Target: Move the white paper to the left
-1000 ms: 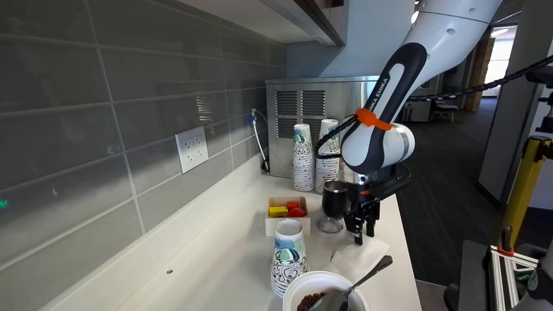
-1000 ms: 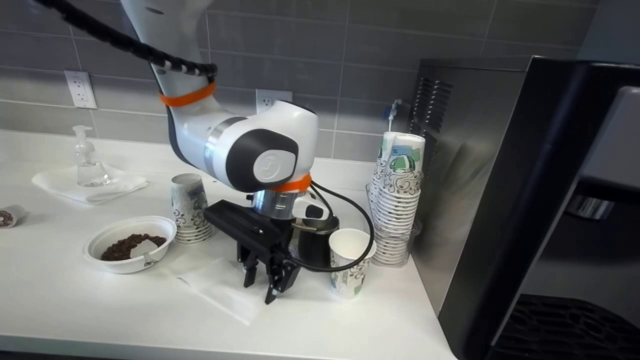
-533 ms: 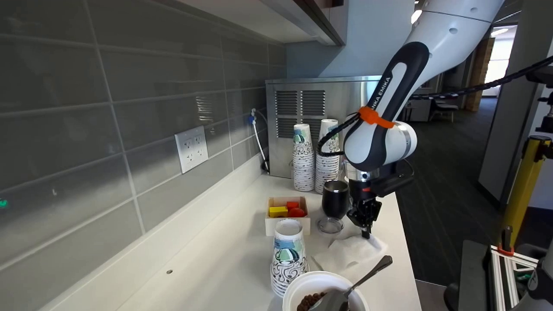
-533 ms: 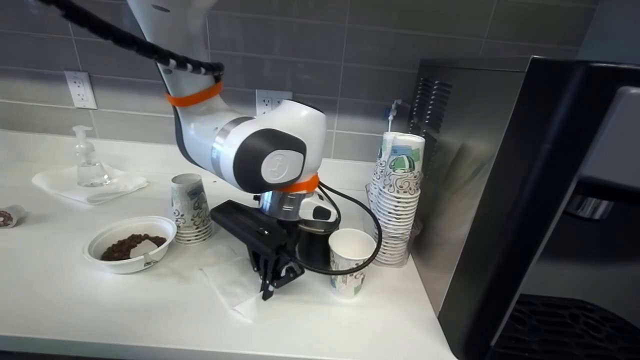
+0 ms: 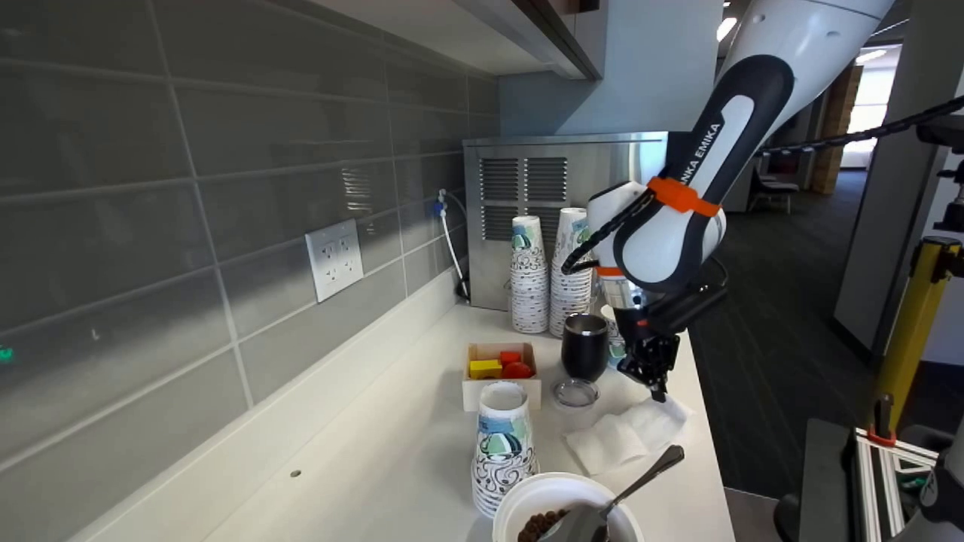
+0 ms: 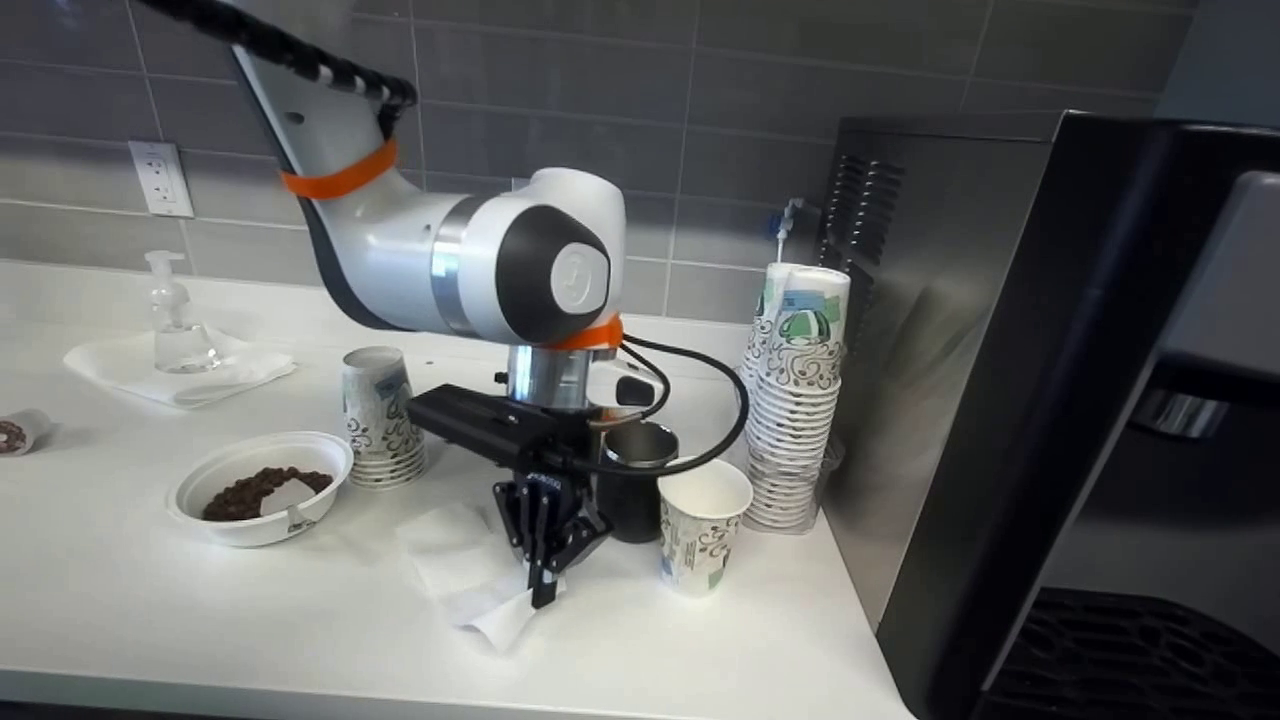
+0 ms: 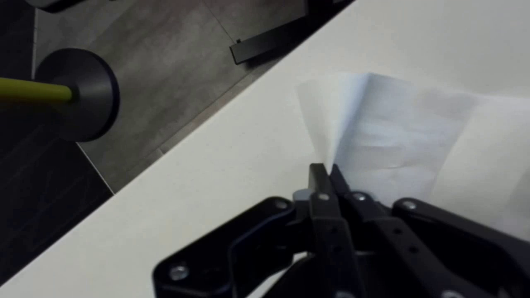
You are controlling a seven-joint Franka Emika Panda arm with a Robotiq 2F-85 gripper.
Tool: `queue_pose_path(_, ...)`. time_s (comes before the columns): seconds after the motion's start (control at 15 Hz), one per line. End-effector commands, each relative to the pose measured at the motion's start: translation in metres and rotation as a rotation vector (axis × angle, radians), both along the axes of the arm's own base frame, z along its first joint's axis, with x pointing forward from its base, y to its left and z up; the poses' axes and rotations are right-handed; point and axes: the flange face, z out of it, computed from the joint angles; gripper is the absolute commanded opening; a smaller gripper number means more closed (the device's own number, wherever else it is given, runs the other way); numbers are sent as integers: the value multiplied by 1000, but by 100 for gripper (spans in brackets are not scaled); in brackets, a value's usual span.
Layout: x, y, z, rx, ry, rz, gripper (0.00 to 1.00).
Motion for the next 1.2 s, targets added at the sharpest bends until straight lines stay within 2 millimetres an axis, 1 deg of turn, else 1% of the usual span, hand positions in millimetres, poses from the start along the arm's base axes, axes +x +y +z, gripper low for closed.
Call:
queue_pose_path(0.0,-10,9,38,-113,71,-32,0)
queue_pose_path(0.27,-7,35,60,-203,174,-102,0)
queue_pose_path(0.53,2,66,67,-315,265,-181,0)
queue_pose_path(0.73,9,83,63,-381,309,-207,0)
queue_pose_path(0.93,18,98,51,-432,357,-201,0)
queue_pose_path(1.13,26,107,36,-457,394,-193,0)
